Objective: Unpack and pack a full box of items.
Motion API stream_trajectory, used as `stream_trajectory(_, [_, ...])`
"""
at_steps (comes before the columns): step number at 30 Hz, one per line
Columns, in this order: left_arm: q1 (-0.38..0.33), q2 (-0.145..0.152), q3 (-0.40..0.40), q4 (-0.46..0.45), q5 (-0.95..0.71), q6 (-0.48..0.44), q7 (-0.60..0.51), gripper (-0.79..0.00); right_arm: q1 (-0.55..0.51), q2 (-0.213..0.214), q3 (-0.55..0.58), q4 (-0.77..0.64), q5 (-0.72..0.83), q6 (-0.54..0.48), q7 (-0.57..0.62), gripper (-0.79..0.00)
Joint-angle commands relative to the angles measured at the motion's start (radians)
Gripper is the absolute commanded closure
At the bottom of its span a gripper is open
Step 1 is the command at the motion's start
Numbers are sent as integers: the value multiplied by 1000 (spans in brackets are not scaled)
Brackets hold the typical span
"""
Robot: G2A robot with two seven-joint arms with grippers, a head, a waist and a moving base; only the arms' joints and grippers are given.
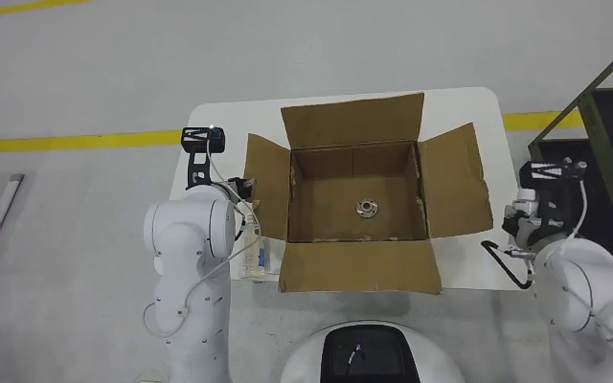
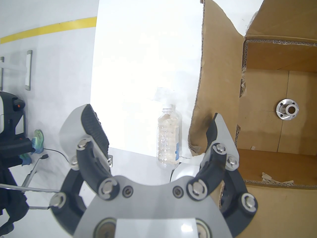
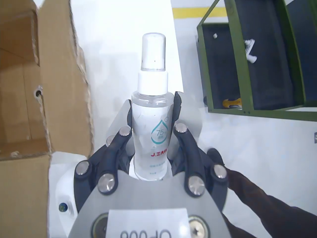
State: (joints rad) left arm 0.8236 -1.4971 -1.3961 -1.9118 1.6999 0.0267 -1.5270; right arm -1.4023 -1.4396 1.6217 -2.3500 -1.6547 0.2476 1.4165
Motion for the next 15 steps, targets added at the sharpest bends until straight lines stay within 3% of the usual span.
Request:
stream_trajectory(1, [0, 0, 0, 0, 0, 0, 0, -785, -47, -2, 3, 0, 27, 9, -4, 0])
stream_trajectory(6, [0, 0, 0, 0, 0, 0, 0, -785, -133, -1, 8, 9, 42, -32, -8, 0])
stream_trajectory(15, [0, 0, 0, 0, 0, 0, 0, -785, -187, 0, 23, 97, 142, -81, -90, 0])
